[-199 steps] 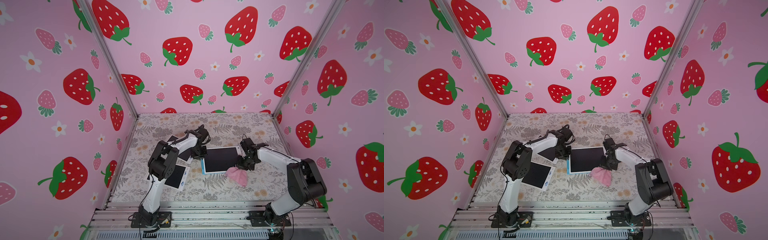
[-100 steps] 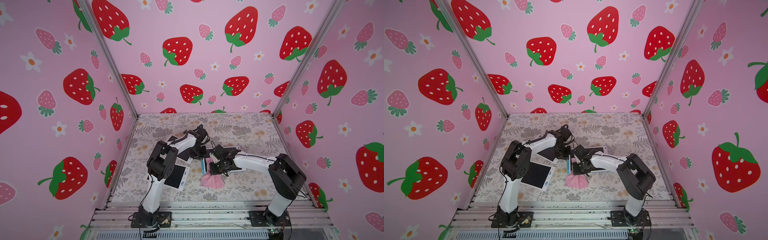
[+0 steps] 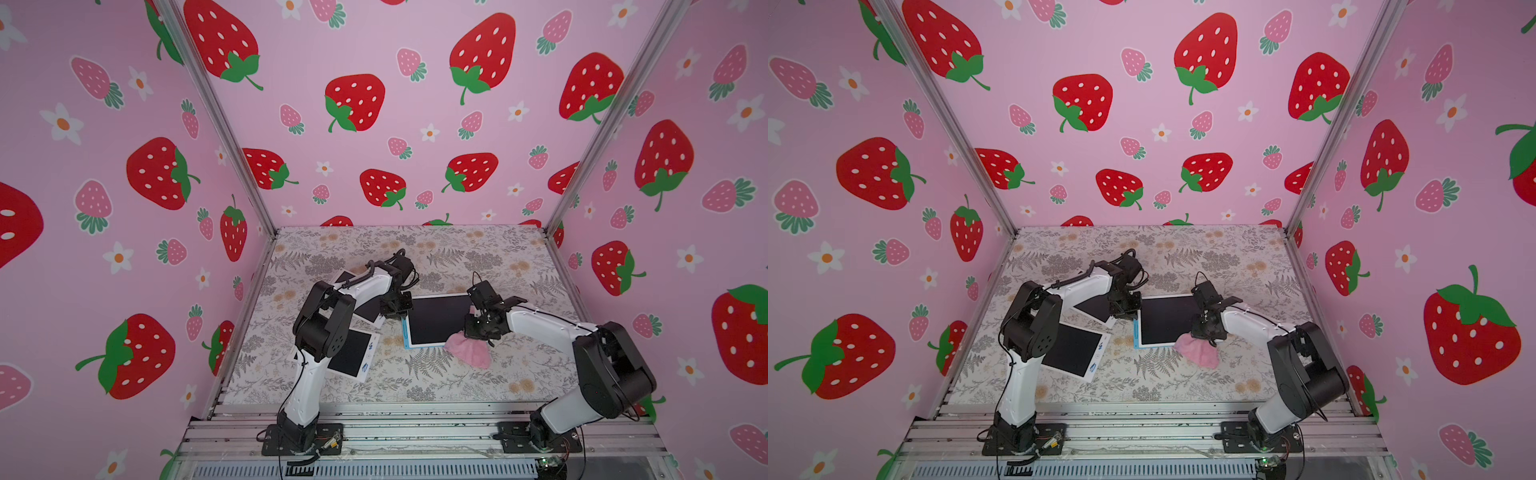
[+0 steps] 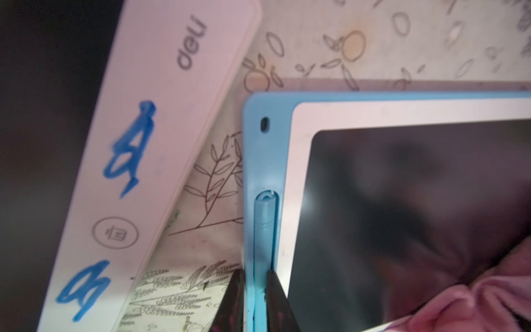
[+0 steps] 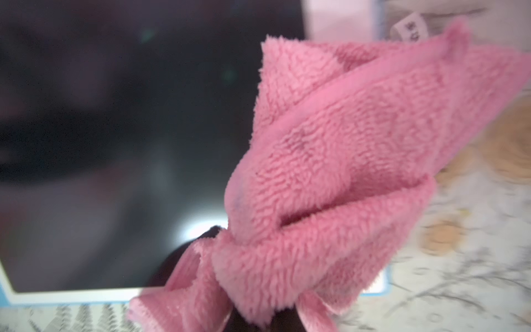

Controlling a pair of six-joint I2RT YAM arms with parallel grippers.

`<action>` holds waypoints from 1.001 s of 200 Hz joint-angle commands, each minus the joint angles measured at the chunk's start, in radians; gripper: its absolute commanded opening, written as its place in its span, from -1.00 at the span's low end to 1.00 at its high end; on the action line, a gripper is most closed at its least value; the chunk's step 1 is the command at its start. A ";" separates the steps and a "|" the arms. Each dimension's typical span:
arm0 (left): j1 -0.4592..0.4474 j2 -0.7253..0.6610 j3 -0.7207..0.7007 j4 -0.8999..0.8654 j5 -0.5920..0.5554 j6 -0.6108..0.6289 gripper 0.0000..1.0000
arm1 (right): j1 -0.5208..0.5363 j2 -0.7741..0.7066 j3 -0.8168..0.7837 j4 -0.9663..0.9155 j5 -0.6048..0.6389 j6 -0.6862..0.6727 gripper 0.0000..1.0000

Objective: Wipe the drawing tablet
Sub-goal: Wipe the dirt from the drawing tablet.

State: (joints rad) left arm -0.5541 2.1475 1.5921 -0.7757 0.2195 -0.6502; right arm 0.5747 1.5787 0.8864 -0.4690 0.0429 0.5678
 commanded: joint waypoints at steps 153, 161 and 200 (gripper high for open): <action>0.013 0.086 -0.084 -0.033 -0.017 0.001 -0.72 | 0.288 0.070 -0.101 0.520 0.081 -0.097 -1.00; 0.014 0.085 -0.088 -0.030 -0.010 0.000 -0.72 | 0.268 0.046 -0.135 0.526 0.110 -0.104 -1.00; 0.017 0.086 -0.094 -0.024 -0.002 -0.003 -0.73 | 0.238 0.006 -0.161 0.571 0.048 -0.145 -1.00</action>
State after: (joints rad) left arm -0.5369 2.1395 1.5677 -0.7486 0.2760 -0.6479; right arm 0.8024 1.5932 0.7074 0.0685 0.1005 0.4652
